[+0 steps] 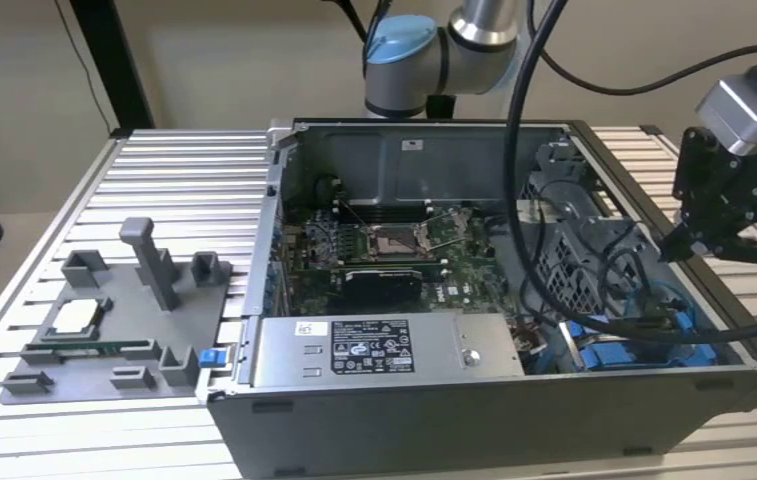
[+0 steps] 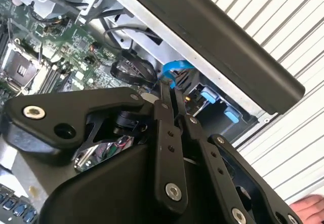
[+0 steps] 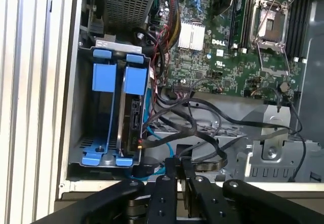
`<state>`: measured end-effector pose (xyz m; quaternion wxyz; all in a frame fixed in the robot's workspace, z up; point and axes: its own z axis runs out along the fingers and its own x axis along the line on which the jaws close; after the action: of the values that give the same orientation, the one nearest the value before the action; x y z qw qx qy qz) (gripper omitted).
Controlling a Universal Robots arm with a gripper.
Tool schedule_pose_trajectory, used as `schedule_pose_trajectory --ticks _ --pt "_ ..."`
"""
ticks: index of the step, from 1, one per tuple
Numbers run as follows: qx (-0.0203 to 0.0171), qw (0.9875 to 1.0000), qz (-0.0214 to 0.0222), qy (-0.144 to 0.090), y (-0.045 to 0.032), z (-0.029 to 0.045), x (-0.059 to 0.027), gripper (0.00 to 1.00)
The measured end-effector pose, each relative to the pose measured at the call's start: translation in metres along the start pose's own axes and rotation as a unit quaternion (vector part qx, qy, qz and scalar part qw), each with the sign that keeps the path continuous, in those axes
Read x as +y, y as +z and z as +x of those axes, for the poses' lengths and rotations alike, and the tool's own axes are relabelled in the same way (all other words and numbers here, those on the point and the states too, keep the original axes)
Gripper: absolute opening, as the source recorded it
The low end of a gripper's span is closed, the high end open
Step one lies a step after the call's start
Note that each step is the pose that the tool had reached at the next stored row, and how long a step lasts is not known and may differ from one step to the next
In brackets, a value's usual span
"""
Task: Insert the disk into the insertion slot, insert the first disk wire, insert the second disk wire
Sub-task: 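Insert the second disk wire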
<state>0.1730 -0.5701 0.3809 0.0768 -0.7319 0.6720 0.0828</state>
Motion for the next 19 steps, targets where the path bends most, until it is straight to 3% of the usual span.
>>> schedule_pose_trajectory --ticks 10,12,15,19 --pt "-0.0004 1.0000 0.0001 0.000 -0.0012 -0.0027 0.0287 0.00" --pt "0.0025 1.0000 -0.0001 0.001 -0.0010 -0.0031 0.0353 0.00" --pt "0.0186 0.9998 -0.0014 0.001 -0.0012 -0.0017 0.0406 0.00" --pt "0.0485 0.9988 -0.0026 0.001 -0.0021 0.0021 0.0439 0.00"
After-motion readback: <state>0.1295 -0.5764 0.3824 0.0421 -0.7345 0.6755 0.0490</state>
